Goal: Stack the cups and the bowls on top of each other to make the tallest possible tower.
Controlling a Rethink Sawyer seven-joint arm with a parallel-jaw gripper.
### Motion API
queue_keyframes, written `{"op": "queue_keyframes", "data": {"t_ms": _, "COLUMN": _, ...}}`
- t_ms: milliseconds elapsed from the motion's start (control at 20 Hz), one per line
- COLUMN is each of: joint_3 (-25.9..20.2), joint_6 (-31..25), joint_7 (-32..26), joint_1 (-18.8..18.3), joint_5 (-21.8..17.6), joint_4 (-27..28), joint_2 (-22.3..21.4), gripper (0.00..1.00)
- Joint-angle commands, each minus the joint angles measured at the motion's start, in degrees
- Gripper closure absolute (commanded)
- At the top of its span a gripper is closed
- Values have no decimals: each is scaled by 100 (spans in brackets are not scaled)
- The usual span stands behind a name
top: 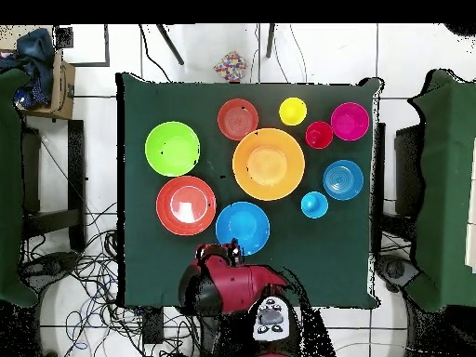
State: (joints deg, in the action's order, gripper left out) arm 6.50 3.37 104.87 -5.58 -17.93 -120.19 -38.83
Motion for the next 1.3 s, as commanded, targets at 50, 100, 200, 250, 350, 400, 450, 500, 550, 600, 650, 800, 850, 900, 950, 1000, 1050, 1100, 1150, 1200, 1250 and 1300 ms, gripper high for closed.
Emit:
{"op": "queue_keyframes", "data": {"t_ms": 50, "joint_3": -88, "joint_6": 212, "joint_7": 713, "joint_1": 245, "joint_5": 86, "joint_4": 559, "joint_2": 575, "gripper": 0}}
{"op": "queue_keyframes", "data": {"t_ms": 100, "joint_3": -69, "joint_6": 231, "joint_7": 720, "joint_1": 265, "joint_5": 91, "joint_4": 579, "joint_2": 603, "gripper": 0}}
{"op": "queue_keyframes", "data": {"t_ms": 200, "joint_3": -56, "joint_6": 202, "joint_7": 714, "joint_1": 285, "joint_5": 95, "joint_4": 620, "joint_2": 600, "gripper": 0}}
{"op": "queue_keyframes", "data": {"t_ms": 250, "joint_3": -34, "joint_6": 221, "joint_7": 721, "joint_1": 310, "joint_5": 100, "joint_4": 638, "joint_2": 625, "gripper": 0}}
{"op": "queue_keyframes", "data": {"t_ms": 350, "joint_3": 15, "joint_6": 311, "joint_7": 753, "joint_1": 353, "joint_5": 102, "joint_4": 658, "joint_2": 715, "gripper": 0}}
{"op": "queue_keyframes", "data": {"t_ms": 400, "joint_3": 28, "joint_6": 322, "joint_7": 759, "joint_1": 369, "joint_5": 105, "joint_4": 671, "joint_2": 733, "gripper": 0}}
{"op": "queue_keyframes", "data": {"t_ms": 450, "joint_3": 47, "joint_6": 345, "joint_7": 768, "joint_1": 390, "joint_5": 108, "joint_4": 681, "joint_2": 758, "gripper": 0}}
{"op": "queue_keyframes", "data": {"t_ms": 500, "joint_3": 75, "joint_6": 377, "joint_7": 775, "joint_1": 422, "joint_5": 112, "joint_4": 702, "joint_2": 795, "gripper": 0}}
{"op": "queue_keyframes", "data": {"t_ms": 550, "joint_3": 104, "joint_6": 414, "joint_7": 787, "joint_1": 454, "joint_5": 122, "joint_4": 734, "joint_2": 840, "gripper": 0}}
{"op": "queue_keyframes", "data": {"t_ms": 600, "joint_3": 126, "joint_6": 433, "joint_7": 797, "joint_1": 477, "joint_5": 135, "joint_4": 760, "joint_2": 873, "gripper": 0}}
{"op": "queue_keyframes", "data": {"t_ms": 650, "joint_3": 135, "joint_6": 423, "joint_7": 802, "joint_1": 492, "joint_5": 148, "joint_4": 779, "joint_2": 876, "gripper": 0}}
{"op": "queue_keyframes", "data": {"t_ms": 800, "joint_3": 199, "joint_6": 487, "joint_7": 825, "joint_1": 570, "joint_5": 189, "joint_4": 849, "joint_2": 983, "gripper": 0}}
{"op": "queue_keyframes", "data": {"t_ms": 850, "joint_3": 226, "joint_6": 502, "joint_7": 834, "joint_1": 599, "joint_5": 210, "joint_4": 876, "joint_2": 1019, "gripper": 0}}
{"op": "queue_keyframes", "data": {"t_ms": 900, "joint_3": 232, "joint_6": 511, "joint_7": 835, "joint_1": 605, "joint_5": 218, "joint_4": 886, "joint_2": 1033, "gripper": 0}}
{"op": "queue_keyframes", "data": {"t_ms": 950, "joint_3": 242, "joint_6": 526, "joint_7": 839, "joint_1": 622, "joint_5": 227, "joint_4": 893, "joint_2": 1045, "gripper": 0}}
{"op": "queue_keyframes", "data": {"t_ms": 1000, "joint_3": 260, "joint_6": 547, "joint_7": 840, "joint_1": 643, "joint_5": 238, "joint_4": 907, "joint_2": 1074, "gripper": 0}}
{"op": "queue_keyframes", "data": {"t_ms": 1050, "joint_3": 288, "joint_6": 576, "joint_7": 846, "joint_1": 679, "joint_5": 260, "joint_4": 934, "joint_2": 1120, "gripper": 0}}
{"op": "queue_keyframes", "data": {"t_ms": 1100, "joint_3": 314, "joint_6": 602, "joint_7": 852, "joint_1": 709, "joint_5": 281, "joint_4": 961, "joint_2": 1164, "gripper": 0}}
{"op": "queue_keyframes", "data": {"t_ms": 1150, "joint_3": 337, "joint_6": 613, "joint_7": 856, "joint_1": 739, "joint_5": 302, "joint_4": 987, "joint_2": 1194, "gripper": 0}}
{"op": "queue_keyframes", "data": {"t_ms": 1200, "joint_3": 352, "joint_6": 625, "joint_7": 860, "joint_1": 758, "joint_5": 316, "joint_4": 1002, "joint_2": 1216, "gripper": 0}}
{"op": "queue_keyframes", "data": {"t_ms": 1250, "joint_3": 347, "joint_6": 627, "joint_7": 859, "joint_1": 761, "joint_5": 317, "joint_4": 1009, "joint_2": 1220, "gripper": 0}}
{"op": "queue_keyframes", "data": {"t_ms": 1300, "joint_3": 342, "joint_6": 637, "joint_7": 857, "joint_1": 756, "joint_5": 309, "joint_4": 1008, "joint_2": 1215, "gripper": 0}}
